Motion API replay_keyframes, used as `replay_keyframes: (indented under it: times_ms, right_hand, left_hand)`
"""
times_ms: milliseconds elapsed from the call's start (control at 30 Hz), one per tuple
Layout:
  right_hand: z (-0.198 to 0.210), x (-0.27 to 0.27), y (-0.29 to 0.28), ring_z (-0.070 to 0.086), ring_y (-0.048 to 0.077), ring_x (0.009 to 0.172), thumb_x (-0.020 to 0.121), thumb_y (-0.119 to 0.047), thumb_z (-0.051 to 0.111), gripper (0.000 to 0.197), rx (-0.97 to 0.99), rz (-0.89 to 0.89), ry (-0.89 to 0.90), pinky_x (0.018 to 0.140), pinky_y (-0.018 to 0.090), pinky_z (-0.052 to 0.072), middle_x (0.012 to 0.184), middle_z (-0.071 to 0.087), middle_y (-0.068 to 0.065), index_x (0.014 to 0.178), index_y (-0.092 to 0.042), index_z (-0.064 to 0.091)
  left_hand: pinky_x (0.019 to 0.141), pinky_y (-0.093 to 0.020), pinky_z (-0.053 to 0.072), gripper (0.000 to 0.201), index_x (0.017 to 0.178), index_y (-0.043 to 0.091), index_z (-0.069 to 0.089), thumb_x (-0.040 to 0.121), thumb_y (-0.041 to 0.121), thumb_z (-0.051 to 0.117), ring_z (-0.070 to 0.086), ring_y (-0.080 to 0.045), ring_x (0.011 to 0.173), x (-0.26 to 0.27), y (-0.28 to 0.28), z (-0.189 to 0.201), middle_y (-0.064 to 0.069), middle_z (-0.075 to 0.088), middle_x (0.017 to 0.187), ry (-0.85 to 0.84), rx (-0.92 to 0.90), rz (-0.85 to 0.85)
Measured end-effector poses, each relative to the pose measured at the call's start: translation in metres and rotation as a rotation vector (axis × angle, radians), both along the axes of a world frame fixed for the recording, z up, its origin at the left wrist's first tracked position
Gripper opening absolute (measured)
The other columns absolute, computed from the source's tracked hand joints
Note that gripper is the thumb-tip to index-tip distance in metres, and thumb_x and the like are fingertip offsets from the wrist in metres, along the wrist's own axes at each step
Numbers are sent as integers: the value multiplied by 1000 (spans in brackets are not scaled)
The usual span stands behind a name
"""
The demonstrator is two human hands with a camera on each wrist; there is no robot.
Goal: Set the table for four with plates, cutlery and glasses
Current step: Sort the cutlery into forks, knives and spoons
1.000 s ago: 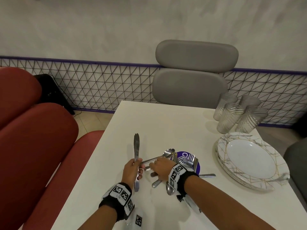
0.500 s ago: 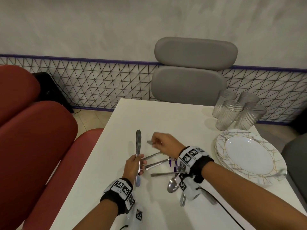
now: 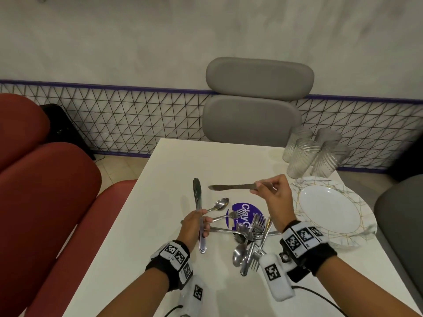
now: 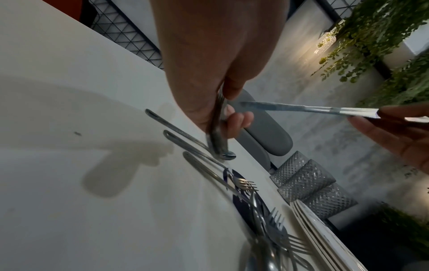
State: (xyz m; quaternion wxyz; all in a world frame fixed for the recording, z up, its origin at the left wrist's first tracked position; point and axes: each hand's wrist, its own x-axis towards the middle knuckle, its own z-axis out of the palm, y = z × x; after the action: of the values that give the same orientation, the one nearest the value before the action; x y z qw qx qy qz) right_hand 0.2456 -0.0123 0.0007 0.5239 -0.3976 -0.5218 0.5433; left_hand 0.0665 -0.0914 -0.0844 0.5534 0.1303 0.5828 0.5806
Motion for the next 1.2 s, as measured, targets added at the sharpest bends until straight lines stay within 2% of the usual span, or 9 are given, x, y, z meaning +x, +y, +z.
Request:
replay_keyframes:
  times_ms: [200,367,467,567,700,833,933,1033,1200]
  right_hand:
    - [-10,11,-17,67,21,81,84,5,58,24,-91,-73,149,81,32,58,86,59,10,75,-11,43]
    - [-26,1,-40,59,5,90,88,-2,53,20,355,135,-400,82,22,51,98,60,-2,86,-22,52]
    - [-41,-8,-56,52,-4,85,89,-4,45,17,651,291,-652,80,12,47,101,54,-2,99,-15,50]
    - [-59,-16,-62,60,13,79,82,2,54,18,777,342,-833,68,18,54,106,59,9,96,-9,54]
    - [-70,-25,-70,57,14,77,75,2,60,19,826,379,-918,65,20,52,96,59,5,85,-11,52]
    - [-64,-18,-66,48,13,105,83,-21,54,10,753,502,-830,89,18,44,110,52,3,84,-12,50]
    - [-70,-12,-61,28,3,121,84,-44,52,41,641,465,-866,100,8,25,127,37,-3,110,-13,51]
    - [-72,-11,-58,35,2,107,84,-42,58,43,458,433,-870,88,3,30,115,39,-8,115,-16,45]
    - [-69,-26,-58,58,16,67,88,-20,60,21,148,463,-783,71,34,52,79,60,0,98,-17,42]
  left_hand:
    - [36,-20,39,18,99,5,47,100,12,30,52,-12,39,18,3,10,-14,55,71,-19,38,-29]
    - [41,-23,42,33,99,5,49,102,32,31,54,-14,44,30,6,20,-12,58,68,-58,71,-93]
    - [54,-30,47,47,105,3,53,102,40,25,59,-19,59,36,9,24,-11,64,71,-68,102,-124]
    - [71,-33,51,45,99,6,55,102,39,25,61,-23,79,40,12,26,-16,59,89,-82,108,-99]
    - [62,-25,51,36,94,8,55,102,30,27,59,-17,70,39,11,25,-8,60,81,-40,92,-102]
    - [55,-24,49,33,91,7,56,102,24,30,60,-14,60,35,9,23,-7,61,69,62,97,-128]
    - [52,-27,45,28,79,9,51,100,19,36,50,-17,53,30,13,21,-7,53,65,118,111,-43]
    - [48,-26,41,25,77,9,44,100,16,37,42,-16,48,28,20,25,-4,47,61,88,102,16]
    - [44,-26,39,16,94,9,40,101,23,36,41,-12,43,30,33,21,-3,43,61,101,100,52]
